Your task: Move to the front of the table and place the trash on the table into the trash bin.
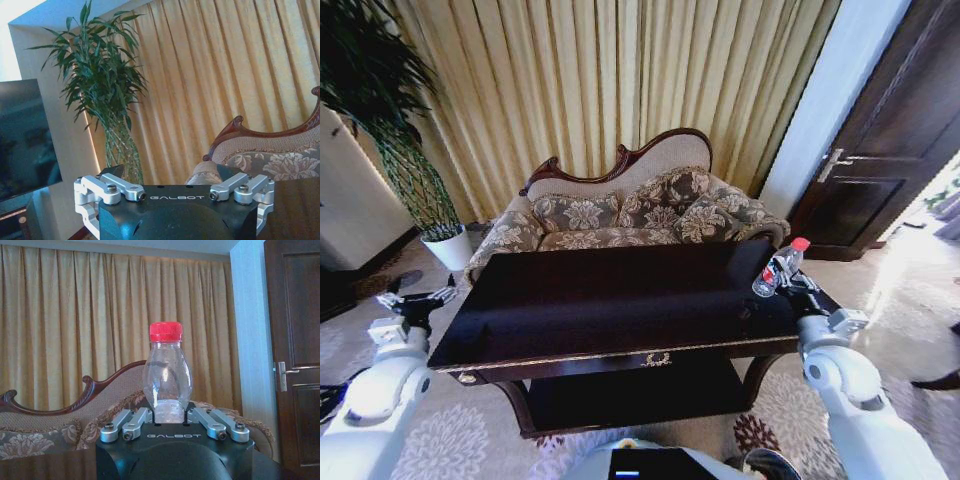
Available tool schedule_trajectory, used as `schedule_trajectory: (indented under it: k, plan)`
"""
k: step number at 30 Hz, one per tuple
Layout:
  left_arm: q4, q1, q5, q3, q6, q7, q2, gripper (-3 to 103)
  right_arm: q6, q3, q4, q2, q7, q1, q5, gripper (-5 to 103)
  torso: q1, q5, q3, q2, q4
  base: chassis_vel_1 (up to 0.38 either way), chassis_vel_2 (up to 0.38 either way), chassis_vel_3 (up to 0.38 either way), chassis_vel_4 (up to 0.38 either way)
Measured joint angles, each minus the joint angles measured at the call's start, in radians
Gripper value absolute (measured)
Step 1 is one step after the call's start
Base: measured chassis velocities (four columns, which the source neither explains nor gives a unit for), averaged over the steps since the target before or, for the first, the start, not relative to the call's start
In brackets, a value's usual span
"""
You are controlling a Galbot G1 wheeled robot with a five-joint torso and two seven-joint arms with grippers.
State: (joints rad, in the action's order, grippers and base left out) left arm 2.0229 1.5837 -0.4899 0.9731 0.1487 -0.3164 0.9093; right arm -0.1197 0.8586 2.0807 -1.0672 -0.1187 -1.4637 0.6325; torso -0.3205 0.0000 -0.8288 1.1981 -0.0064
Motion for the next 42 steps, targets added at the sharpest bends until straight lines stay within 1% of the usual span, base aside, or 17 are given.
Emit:
schedule_trajectory:
  k: [3, 5, 6, 18, 28, 33, 38, 42]
  plan:
    - [-0.005, 0.017, 0.0, 0.01, -0.014, 0.005, -0.003, 100, 0.001, -0.003, -0.011, -0.003, 0.0, 0.0, -0.001, 25, 0.0, 0.0001, 0.0, 0.0, 0.0001, 0.0, 0.0, 0.0, 0.0]
    - [-0.006, 0.021, 0.0, 0.01, -0.015, 0.006, -0.002, 100, 0.002, -0.003, -0.012, -0.003, 0.0, -0.005, -0.001, 25, 0.0, 0.0, 0.0, 0.0, 0.0001, 0.0, 0.0, 0.0, 0.0]
    - [-0.007, 0.023, 0.002, 0.01, -0.016, 0.007, -0.001, 100, 0.006, -0.002, -0.015, -0.002, 0.0, -0.009, 0.0, 25, 0.0, 0.0, 0.0, 0.0, -0.0003, 0.0, 0.0, 0.0, 0.0]
    - [-0.014, 0.014, 0.016, -0.009, -0.017, 0.011, -0.005, 100, 0.012, -0.005, -0.026, 0.0, 0.0, 0.003, 0.0, 25, 0.0, -0.0001, 0.0, 0.0, -0.0002, 0.036, -0.047, -0.038, 0.043]
    - [-0.016, 0.012, 0.017, -0.009, -0.018, 0.011, -0.013, 100, 0.025, -0.017, -0.045, 0.0, 0.0, 0.018, 0.001, 25, 0.0, 0.0, 0.0, 0.0, 0.0, 0.181, -0.185, -0.172, 0.187]
    - [-0.017, 0.009, 0.019, -0.015, -0.018, 0.012, -0.014, 100, 0.03, -0.021, -0.055, -0.002, 0.0, 0.019, 0.0, 25, 0.0, 0.0001, 0.0, 0.0, -0.0004, 0.188, -0.202, -0.187, 0.187]
    - [-0.02, 0.003, 0.027, -0.031, -0.018, 0.012, -0.01, 100, 0.037, -0.027, -0.066, -0.011, 0.0, 0.026, -0.002, 25, 0.0, -0.0001, 0.0, 0.0, 0.0001, 0.177, -0.192, -0.167, 0.187]
    - [-0.021, 0.0, 0.027, -0.037, -0.018, 0.012, -0.009, 100, 0.039, -0.032, -0.072, -0.018, 0.0, 0.028, -0.006, 25, 0.0, -0.0003, 0.0, 0.0, 0.0, 0.203, -0.184, -0.192, 0.183]
